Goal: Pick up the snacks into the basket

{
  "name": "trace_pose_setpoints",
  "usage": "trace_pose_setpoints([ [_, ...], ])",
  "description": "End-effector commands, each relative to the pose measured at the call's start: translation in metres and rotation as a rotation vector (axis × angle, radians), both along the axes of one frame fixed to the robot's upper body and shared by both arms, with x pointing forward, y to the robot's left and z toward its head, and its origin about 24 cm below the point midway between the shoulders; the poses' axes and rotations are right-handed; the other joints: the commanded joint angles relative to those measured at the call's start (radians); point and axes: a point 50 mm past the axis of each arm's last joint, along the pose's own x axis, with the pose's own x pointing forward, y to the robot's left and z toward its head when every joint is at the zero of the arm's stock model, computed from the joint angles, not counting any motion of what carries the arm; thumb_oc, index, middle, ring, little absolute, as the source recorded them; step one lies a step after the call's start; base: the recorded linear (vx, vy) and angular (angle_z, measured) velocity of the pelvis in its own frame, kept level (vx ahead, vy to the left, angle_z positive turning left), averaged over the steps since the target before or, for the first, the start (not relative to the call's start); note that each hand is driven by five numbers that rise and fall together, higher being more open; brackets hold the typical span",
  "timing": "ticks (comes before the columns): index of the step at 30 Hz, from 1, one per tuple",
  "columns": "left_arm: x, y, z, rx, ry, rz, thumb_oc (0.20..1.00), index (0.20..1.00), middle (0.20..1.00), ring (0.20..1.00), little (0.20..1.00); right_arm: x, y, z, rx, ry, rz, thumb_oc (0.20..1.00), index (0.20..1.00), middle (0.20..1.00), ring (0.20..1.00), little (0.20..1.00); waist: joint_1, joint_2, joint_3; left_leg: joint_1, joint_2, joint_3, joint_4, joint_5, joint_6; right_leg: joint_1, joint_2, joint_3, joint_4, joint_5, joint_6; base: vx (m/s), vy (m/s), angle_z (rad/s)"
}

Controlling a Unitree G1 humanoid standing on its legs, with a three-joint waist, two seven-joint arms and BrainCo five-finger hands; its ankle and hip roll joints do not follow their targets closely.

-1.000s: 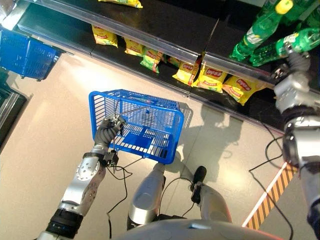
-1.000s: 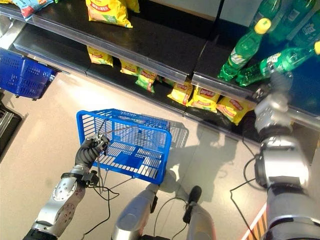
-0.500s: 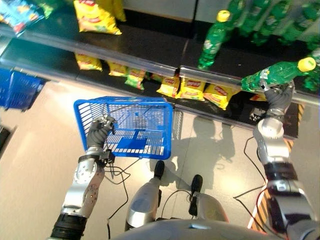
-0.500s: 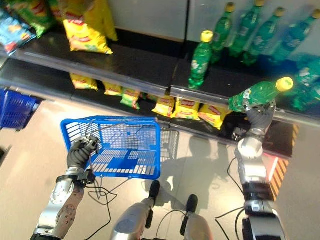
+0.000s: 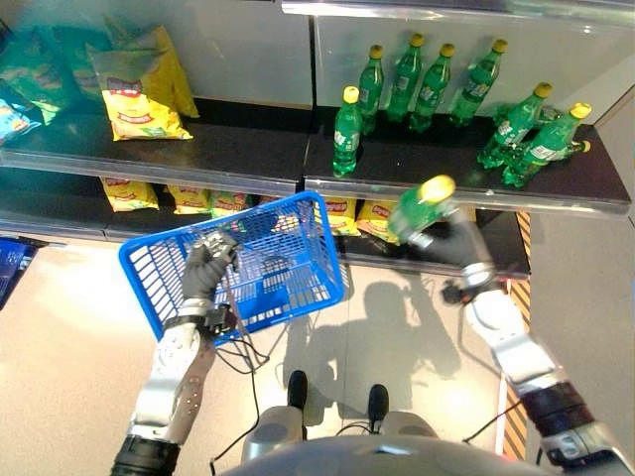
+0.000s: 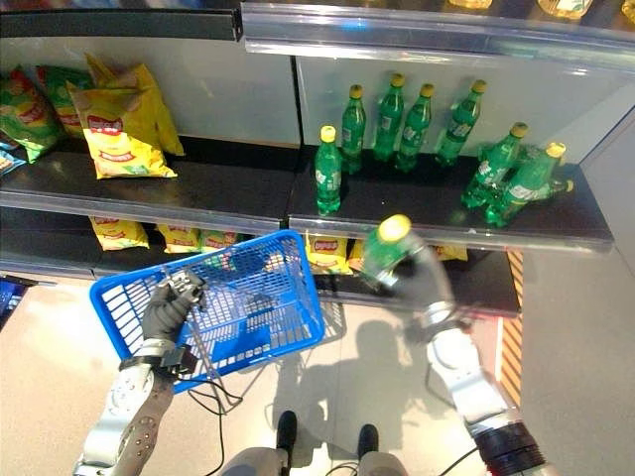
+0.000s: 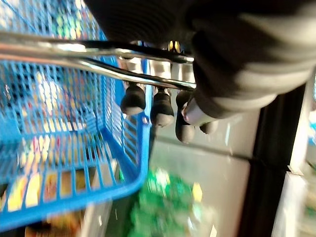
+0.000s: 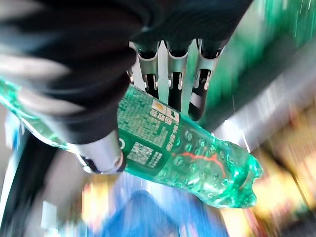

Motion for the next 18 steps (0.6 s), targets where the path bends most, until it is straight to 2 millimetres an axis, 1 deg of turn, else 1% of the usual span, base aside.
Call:
trace_pose_setpoints([
  [1, 0.009, -0.025, 0.062, -0.09, -0.323, -0.196, 0.2, 0.2, 0.2, 0.2, 0.2, 0.016, 0.031, 0.025, -0.091, -0.139, 0.22, 0.2, 0.2, 0.2, 0.2, 0.2, 0.039, -0.031, -0.102, 0.019, -0.041, -0.017, 0.056, -0.128, 0.024, -0.064, -0.024, -0.02, 0.098, -0.028, 0.054, -0.02, -0.046, 0.24],
  [3, 0.011, -0.046, 0.065, -0.149, -0.31, -0.318, 0.2, 0.2, 0.2, 0.2, 0.2, 0.019, 0.05, 0.02, -0.175, -0.124, 0.324, 0.2, 0.2, 0.2, 0.2, 0.2, 0.056, -0.041, -0.096, 0.01, -0.039, -0.034, 0.057, -0.122, 0.02, -0.063, -0.021, -0.032, 0.095, -0.028, 0.051, -0.04, -0.06, 0.22],
  [4, 0.012, -0.054, 0.067, -0.171, -0.304, -0.365, 0.2, 0.2, 0.2, 0.2, 0.2, 0.02, 0.058, 0.021, -0.204, -0.138, 0.364, 0.2, 0.2, 0.2, 0.2, 0.2, 0.063, -0.046, -0.09, 0.004, -0.039, -0.045, 0.056, -0.118, 0.019, -0.064, -0.02, -0.041, 0.093, -0.029, 0.051, -0.09, -0.086, 0.21],
  [5, 0.013, -0.07, 0.072, -0.219, -0.3, -0.448, 0.2, 0.2, 0.2, 0.2, 0.2, 0.023, 0.07, 0.015, -0.245, -0.123, 0.408, 0.2, 0.2, 0.2, 0.2, 0.2, 0.074, -0.053, -0.082, -0.007, -0.039, -0.062, 0.051, -0.11, 0.016, -0.066, -0.02, -0.058, 0.09, -0.026, 0.051, -0.07, -0.064, 0.23],
  [6, 0.014, -0.07, 0.072, -0.219, -0.301, -0.449, 0.2, 0.2, 0.2, 0.2, 0.2, 0.023, 0.07, 0.015, -0.244, -0.125, 0.407, 0.2, 0.2, 0.2, 0.2, 0.2, 0.073, -0.053, -0.081, -0.008, -0.04, -0.064, 0.051, -0.109, 0.016, -0.066, -0.02, -0.06, 0.09, -0.026, 0.051, -0.08, -0.057, 0.32],
  [7, 0.013, -0.084, 0.078, -0.25, -0.307, -0.532, 0.2, 0.2, 0.2, 0.2, 0.2, 0.023, 0.082, 0.01, -0.289, -0.122, 0.455, 0.2, 0.2, 0.2, 0.2, 0.2, 0.085, -0.057, -0.076, -0.018, -0.042, -0.079, 0.05, -0.104, 0.013, -0.068, -0.022, -0.073, 0.088, -0.024, 0.051, -0.04, -0.023, 0.35],
  [10, 0.013, -0.089, 0.081, -0.263, -0.309, -0.558, 0.2, 0.2, 0.2, 0.2, 0.2, 0.024, 0.086, 0.006, -0.292, -0.112, 0.456, 0.2, 0.2, 0.2, 0.2, 0.2, 0.086, -0.06, -0.074, -0.023, -0.044, -0.088, 0.052, -0.103, 0.012, -0.068, -0.024, -0.08, 0.088, -0.024, 0.051, -0.03, -0.012, 0.35],
  [11, 0.011, -0.1, 0.084, -0.297, -0.3, -0.612, 0.2, 0.2, 0.2, 0.2, 0.2, 0.022, 0.094, -0.002, -0.316, -0.08, 0.48, 0.2, 0.2, 0.2, 0.2, 0.2, 0.094, -0.061, -0.074, -0.026, -0.048, -0.099, 0.055, -0.103, 0.012, -0.068, -0.025, -0.088, 0.089, -0.023, 0.049, -0.01, -0.002, 0.15],
  [14, 0.008, -0.113, 0.088, -0.342, -0.29, -0.673, 0.2, 0.2, 0.2, 0.2, 0.2, 0.021, 0.104, -0.015, -0.327, -0.035, 0.481, 0.2, 0.2, 0.2, 0.2, 0.2, 0.1, -0.065, -0.074, -0.029, -0.054, -0.117, 0.056, -0.101, 0.012, -0.061, -0.028, -0.102, 0.091, -0.026, 0.048, -0.01, 0.004, 0.11],
  [18, 0.001, -0.123, 0.095, -0.368, -0.288, -0.756, 0.2, 0.2, 0.2, 0.2, 0.2, 0.029, 0.102, -0.028, -0.324, 0.028, 0.39, 0.2, 0.2, 0.2, 0.2, 0.2, 0.112, -0.064, -0.072, -0.047, -0.064, -0.139, 0.057, -0.094, 0.012, -0.065, -0.035, -0.123, 0.088, -0.021, 0.049, -0.04, 0.011, 0.22],
])
